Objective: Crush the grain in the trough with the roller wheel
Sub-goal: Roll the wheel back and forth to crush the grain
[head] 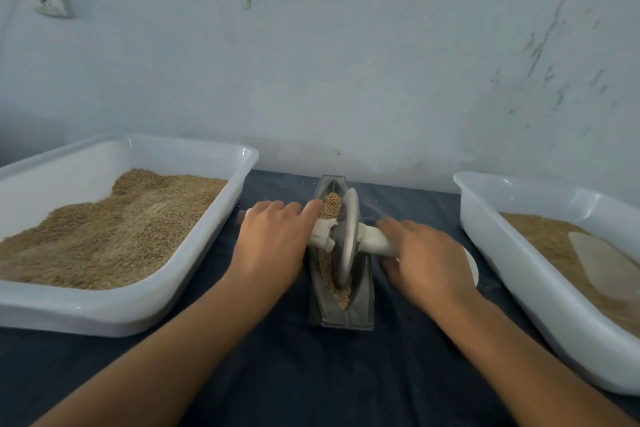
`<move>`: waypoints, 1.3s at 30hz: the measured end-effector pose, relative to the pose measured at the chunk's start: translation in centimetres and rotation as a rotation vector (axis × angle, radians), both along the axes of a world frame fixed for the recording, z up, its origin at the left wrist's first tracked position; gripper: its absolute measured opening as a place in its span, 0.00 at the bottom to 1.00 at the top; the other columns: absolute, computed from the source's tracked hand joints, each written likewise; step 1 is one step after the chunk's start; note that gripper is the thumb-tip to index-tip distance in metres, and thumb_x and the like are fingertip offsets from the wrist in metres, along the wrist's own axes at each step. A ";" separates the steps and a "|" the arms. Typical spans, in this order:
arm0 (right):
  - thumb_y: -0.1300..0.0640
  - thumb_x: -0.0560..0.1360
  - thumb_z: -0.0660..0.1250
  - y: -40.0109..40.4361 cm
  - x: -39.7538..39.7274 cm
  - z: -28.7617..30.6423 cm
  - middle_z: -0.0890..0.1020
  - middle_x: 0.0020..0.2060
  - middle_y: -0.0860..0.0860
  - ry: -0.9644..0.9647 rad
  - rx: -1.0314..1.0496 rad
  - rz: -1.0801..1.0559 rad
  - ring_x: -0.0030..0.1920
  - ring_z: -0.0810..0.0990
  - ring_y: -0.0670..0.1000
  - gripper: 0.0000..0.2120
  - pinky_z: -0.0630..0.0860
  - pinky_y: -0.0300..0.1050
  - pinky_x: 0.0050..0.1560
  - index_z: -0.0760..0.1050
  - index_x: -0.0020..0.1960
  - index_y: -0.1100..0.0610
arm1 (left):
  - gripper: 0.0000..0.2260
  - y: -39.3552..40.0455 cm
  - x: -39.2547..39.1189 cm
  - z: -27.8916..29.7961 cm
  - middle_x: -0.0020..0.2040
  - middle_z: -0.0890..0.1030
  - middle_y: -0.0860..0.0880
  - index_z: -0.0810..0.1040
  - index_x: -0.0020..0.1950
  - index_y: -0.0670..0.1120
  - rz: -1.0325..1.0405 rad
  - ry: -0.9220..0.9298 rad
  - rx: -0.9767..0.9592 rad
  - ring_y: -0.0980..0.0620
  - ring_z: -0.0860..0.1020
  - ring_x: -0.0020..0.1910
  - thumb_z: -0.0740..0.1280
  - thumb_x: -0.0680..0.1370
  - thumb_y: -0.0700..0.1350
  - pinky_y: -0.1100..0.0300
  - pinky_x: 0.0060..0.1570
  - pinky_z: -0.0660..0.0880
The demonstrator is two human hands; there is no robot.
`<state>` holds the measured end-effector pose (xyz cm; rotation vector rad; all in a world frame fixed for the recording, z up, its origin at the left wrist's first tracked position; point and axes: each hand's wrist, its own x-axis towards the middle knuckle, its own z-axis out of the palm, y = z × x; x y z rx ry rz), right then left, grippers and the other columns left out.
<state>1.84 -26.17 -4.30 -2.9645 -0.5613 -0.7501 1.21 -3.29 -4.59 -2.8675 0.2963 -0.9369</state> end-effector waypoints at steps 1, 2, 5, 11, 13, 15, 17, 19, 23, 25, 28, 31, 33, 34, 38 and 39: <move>0.49 0.78 0.63 0.1 -0.2 0.0 0.79 0.49 0.46 0.003 0.020 0.006 0.49 0.79 0.53 0.16 0.74 0.50 0.43 0.72 0.65 0.43 | 0.26 0.1 -0.1 -0.2 0.51 0.78 0.54 0.66 0.69 0.55 -0.008 0.002 -0.018 0.50 0.77 0.50 0.70 0.74 0.45 0.54 0.56 0.72; 0.49 0.78 0.64 0.2 -0.3 0.0 0.80 0.49 0.46 0.001 0.036 0.008 0.49 0.78 0.53 0.16 0.75 0.52 0.46 0.73 0.65 0.43 | 0.24 0.2 -0.2 -0.3 0.53 0.78 0.55 0.66 0.69 0.55 -0.014 0.005 -0.044 0.50 0.77 0.52 0.70 0.75 0.47 0.55 0.57 0.71; 0.49 0.76 0.66 0.6 -0.3 -0.1 0.80 0.49 0.45 -0.032 0.055 0.003 0.49 0.78 0.53 0.15 0.74 0.53 0.48 0.74 0.63 0.44 | 0.21 0.3 -0.5 -0.9 0.53 0.79 0.55 0.69 0.67 0.56 -0.028 -0.018 -0.110 0.51 0.77 0.51 0.68 0.75 0.48 0.55 0.55 0.69; 0.51 0.73 0.72 0.8 0.1 -0.8 0.81 0.45 0.46 -0.087 0.102 0.011 0.45 0.78 0.54 0.15 0.71 0.51 0.43 0.78 0.59 0.47 | 0.14 0.1 -0.5 -1.0 0.47 0.78 0.56 0.74 0.59 0.57 -0.022 -0.050 -0.147 0.51 0.76 0.47 0.68 0.74 0.48 0.55 0.51 0.67; 0.52 0.72 0.72 0.8 0.2 -1.0 0.80 0.44 0.47 -0.106 0.114 0.012 0.44 0.78 0.54 0.14 0.70 0.51 0.42 0.79 0.57 0.48 | 0.13 0.0 -0.4 -1.0 0.47 0.77 0.56 0.74 0.57 0.57 -0.013 -0.045 -0.146 0.51 0.76 0.46 0.68 0.74 0.47 0.55 0.50 0.66; 0.53 0.72 0.73 0.7 0.3 -1.2 0.80 0.44 0.47 -0.120 0.122 0.020 0.43 0.77 0.55 0.14 0.69 0.51 0.42 0.79 0.57 0.48 | 0.13 0.0 -0.5 -0.9 0.46 0.77 0.56 0.74 0.57 0.56 -0.007 -0.043 -0.147 0.51 0.76 0.46 0.68 0.74 0.47 0.55 0.50 0.66; 0.53 0.72 0.73 0.7 0.2 -1.2 0.80 0.44 0.47 -0.124 0.134 0.025 0.43 0.77 0.55 0.14 0.68 0.50 0.42 0.79 0.57 0.48 | 0.13 0.0 -0.6 -0.9 0.46 0.77 0.56 0.74 0.56 0.56 -0.007 -0.039 -0.147 0.51 0.75 0.46 0.68 0.74 0.47 0.55 0.49 0.65; 0.53 0.72 0.73 0.7 0.2 -1.3 0.80 0.44 0.46 -0.126 0.141 0.027 0.43 0.77 0.54 0.14 0.67 0.49 0.42 0.79 0.57 0.48 | 0.12 0.0 -0.7 -0.8 0.46 0.77 0.56 0.74 0.56 0.56 -0.006 -0.039 -0.143 0.51 0.76 0.46 0.68 0.74 0.47 0.55 0.49 0.65; 0.52 0.72 0.73 0.6 0.2 -1.3 0.80 0.44 0.46 -0.130 0.152 0.027 0.44 0.77 0.54 0.14 0.65 0.48 0.42 0.79 0.57 0.48 | 0.11 0.0 -0.7 -0.8 0.46 0.77 0.55 0.74 0.56 0.56 -0.004 -0.033 -0.142 0.51 0.76 0.46 0.68 0.74 0.47 0.55 0.50 0.66; 0.53 0.71 0.73 0.7 0.2 -1.5 0.80 0.44 0.46 -0.131 0.158 0.022 0.43 0.77 0.54 0.15 0.66 0.49 0.42 0.79 0.57 0.48 | 0.11 0.0 -0.7 -0.8 0.45 0.77 0.55 0.74 0.55 0.56 0.001 -0.038 -0.134 0.51 0.75 0.46 0.67 0.74 0.47 0.55 0.49 0.65; 0.52 0.71 0.73 0.6 0.6 -1.6 0.80 0.43 0.46 -0.143 0.156 0.025 0.42 0.77 0.54 0.13 0.64 0.48 0.41 0.79 0.56 0.48 | 0.12 0.0 -0.3 -0.9 0.46 0.77 0.55 0.73 0.56 0.56 -0.004 -0.039 -0.123 0.51 0.75 0.46 0.68 0.74 0.47 0.55 0.50 0.66; 0.52 0.72 0.72 0.6 1.4 -1.6 0.80 0.44 0.47 -0.134 0.109 0.026 0.43 0.77 0.55 0.14 0.63 0.49 0.41 0.78 0.57 0.48 | 0.14 0.0 0.5 -0.8 0.49 0.78 0.56 0.71 0.59 0.57 -0.010 -0.031 -0.112 0.52 0.76 0.48 0.68 0.75 0.49 0.55 0.52 0.67; 0.50 0.73 0.71 0.5 2.1 -1.3 0.80 0.46 0.47 -0.119 0.069 0.025 0.45 0.78 0.55 0.15 0.64 0.49 0.41 0.76 0.60 0.47 | 0.15 0.1 1.2 -0.8 0.50 0.78 0.55 0.70 0.62 0.57 -0.013 -0.027 -0.107 0.52 0.77 0.49 0.68 0.76 0.50 0.55 0.53 0.69; 0.49 0.74 0.69 0.5 2.6 -1.2 0.80 0.47 0.47 -0.108 0.050 0.022 0.46 0.78 0.55 0.16 0.63 0.49 0.41 0.75 0.61 0.46 | 0.16 0.2 1.6 -0.7 0.51 0.78 0.55 0.70 0.63 0.57 -0.014 -0.018 -0.108 0.52 0.77 0.49 0.68 0.76 0.51 0.55 0.53 0.69; 0.48 0.76 0.65 0.9 4.6 -0.7 0.80 0.49 0.45 -0.059 0.024 0.007 0.48 0.78 0.54 0.16 0.63 0.49 0.42 0.73 0.64 0.43 | 0.17 0.3 3.3 -0.6 0.50 0.79 0.55 0.69 0.63 0.56 0.006 0.019 -0.094 0.52 0.78 0.47 0.69 0.76 0.51 0.55 0.52 0.71; 0.48 0.76 0.65 1.1 5.2 -0.5 0.80 0.49 0.45 -0.048 0.014 -0.007 0.48 0.78 0.53 0.16 0.63 0.48 0.41 0.73 0.64 0.43 | 0.17 0.3 3.8 -0.6 0.50 0.79 0.55 0.69 0.63 0.56 0.020 0.024 -0.086 0.52 0.78 0.47 0.69 0.76 0.50 0.55 0.51 0.72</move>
